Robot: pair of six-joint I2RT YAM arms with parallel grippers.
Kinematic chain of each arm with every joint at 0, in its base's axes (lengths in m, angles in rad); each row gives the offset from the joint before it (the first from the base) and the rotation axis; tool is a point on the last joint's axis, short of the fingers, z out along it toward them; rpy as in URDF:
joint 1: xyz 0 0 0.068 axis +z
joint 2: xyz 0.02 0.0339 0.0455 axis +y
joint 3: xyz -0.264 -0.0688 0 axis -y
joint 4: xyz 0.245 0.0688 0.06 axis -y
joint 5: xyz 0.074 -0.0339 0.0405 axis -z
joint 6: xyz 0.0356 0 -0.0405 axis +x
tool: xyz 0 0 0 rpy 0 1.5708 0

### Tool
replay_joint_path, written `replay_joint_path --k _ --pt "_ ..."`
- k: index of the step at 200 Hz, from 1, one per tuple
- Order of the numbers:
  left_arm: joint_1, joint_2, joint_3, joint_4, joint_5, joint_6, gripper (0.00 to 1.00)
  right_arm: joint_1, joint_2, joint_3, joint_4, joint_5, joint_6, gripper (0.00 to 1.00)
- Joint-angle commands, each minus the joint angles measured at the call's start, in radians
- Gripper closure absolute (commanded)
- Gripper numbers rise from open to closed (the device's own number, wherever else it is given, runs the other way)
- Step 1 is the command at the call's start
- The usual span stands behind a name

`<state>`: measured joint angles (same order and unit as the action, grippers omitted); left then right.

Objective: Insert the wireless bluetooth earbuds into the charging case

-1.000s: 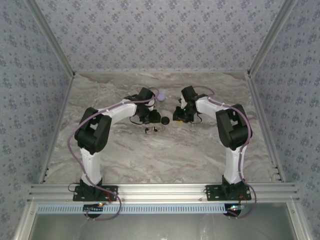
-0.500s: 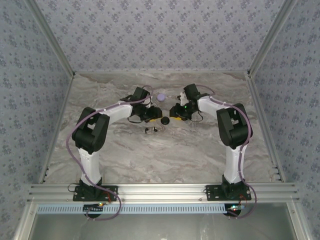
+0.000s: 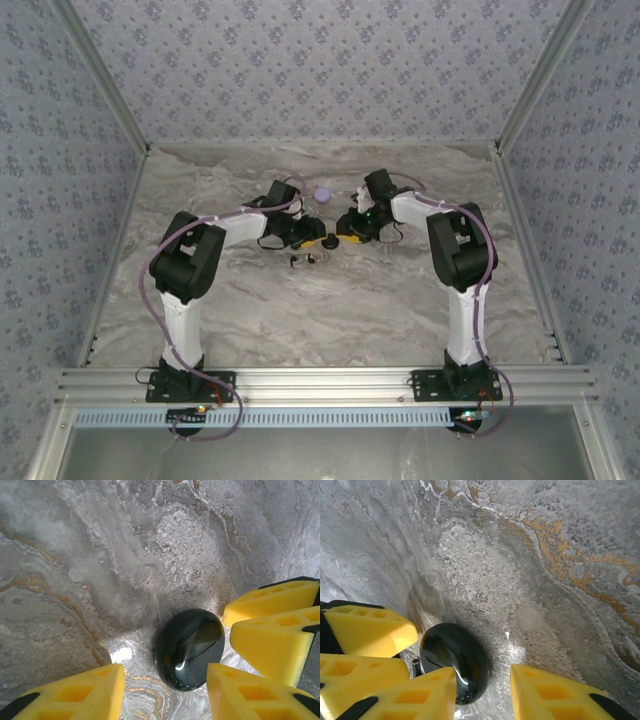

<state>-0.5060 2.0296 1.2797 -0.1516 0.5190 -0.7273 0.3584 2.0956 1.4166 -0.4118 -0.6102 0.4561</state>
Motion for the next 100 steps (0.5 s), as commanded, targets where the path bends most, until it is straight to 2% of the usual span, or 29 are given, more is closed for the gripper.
replay_joint_path --k 1,100 --pt "-0.006 0.027 -0.006 0.031 0.033 -0.017 0.53 0.007 0.025 0.035 -0.019 -0.032 0.001 0.66" --pt "-0.033 0.066 -0.002 0.082 0.074 -0.055 0.54 0.016 0.043 0.008 -0.017 -0.042 0.008 0.74"
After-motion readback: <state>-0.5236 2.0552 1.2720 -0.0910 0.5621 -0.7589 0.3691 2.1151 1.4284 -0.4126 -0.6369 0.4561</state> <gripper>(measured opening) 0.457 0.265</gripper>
